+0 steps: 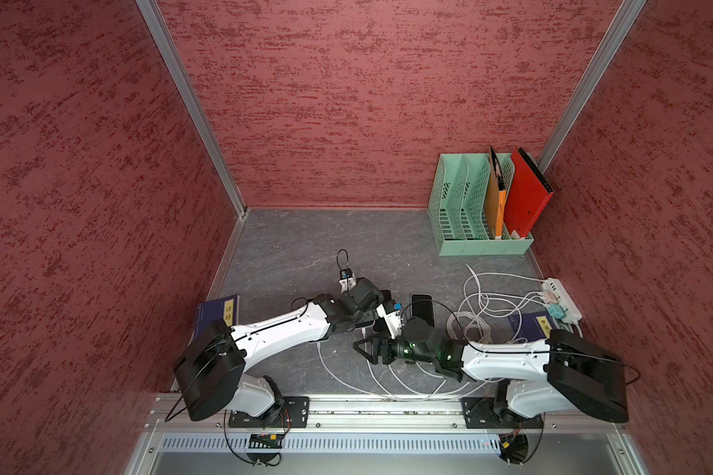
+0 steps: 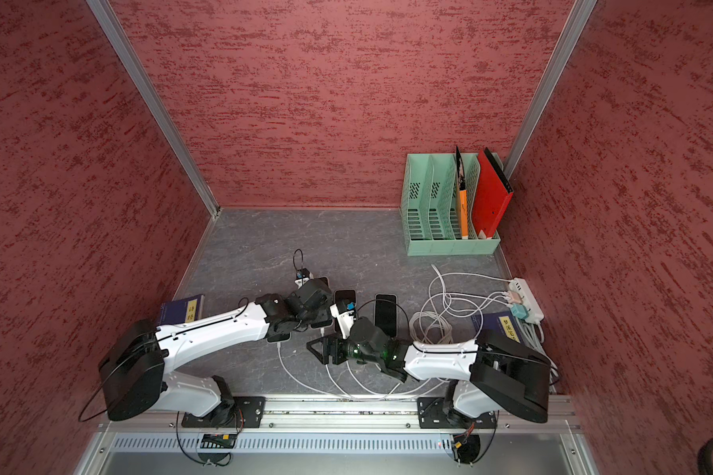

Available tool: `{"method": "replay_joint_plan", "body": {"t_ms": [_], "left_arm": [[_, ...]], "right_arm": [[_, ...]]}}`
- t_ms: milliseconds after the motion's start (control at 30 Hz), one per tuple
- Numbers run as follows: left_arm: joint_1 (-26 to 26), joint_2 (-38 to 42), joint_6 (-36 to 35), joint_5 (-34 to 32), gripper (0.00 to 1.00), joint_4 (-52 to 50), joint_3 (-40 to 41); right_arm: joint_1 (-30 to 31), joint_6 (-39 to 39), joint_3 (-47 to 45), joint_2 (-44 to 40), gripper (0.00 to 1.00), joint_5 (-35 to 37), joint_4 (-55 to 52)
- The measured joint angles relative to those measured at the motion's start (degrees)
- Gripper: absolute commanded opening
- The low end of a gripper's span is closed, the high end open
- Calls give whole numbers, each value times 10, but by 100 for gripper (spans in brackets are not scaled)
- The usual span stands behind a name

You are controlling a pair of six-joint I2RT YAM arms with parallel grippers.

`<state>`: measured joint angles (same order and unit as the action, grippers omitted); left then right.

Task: Unplug the charging cable from the phone
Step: Remove the charging cable from the phone.

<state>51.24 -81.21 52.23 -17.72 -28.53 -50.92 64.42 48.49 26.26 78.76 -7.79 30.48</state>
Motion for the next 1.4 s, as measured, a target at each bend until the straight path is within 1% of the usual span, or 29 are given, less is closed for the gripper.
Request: {"method": "replay_joint_plan", "body": {"t_ms": [167, 300, 400, 567, 733, 933, 1200, 1400], "left_arm": [[6, 15, 0, -6, 0, -1, 0], [9, 31, 0, -9, 0, -2, 1], [9, 37, 0, -14, 0, -2, 3], [9, 37, 0, -17, 0, -2, 5], [9, 37, 0, -18, 0, -2, 5], [9, 40, 0, -17, 0, -4, 5], [10, 53, 6, -17, 0, -7, 5], [10, 55, 11, -17, 0, -7, 11]], "right_arm": [[0, 2, -1, -5, 71, 10, -15], [0, 7, -1, 19, 67, 13, -16], [0, 8, 0, 35, 65, 14, -20], [0, 8, 0, 38, 63, 14, -20], [0, 9, 0, 37, 54, 14, -21], [0, 8, 2, 38, 40, 14, -20], [0, 8, 6, 52, 37, 14, -21], [0, 8, 6, 57, 32, 15, -24]]}}
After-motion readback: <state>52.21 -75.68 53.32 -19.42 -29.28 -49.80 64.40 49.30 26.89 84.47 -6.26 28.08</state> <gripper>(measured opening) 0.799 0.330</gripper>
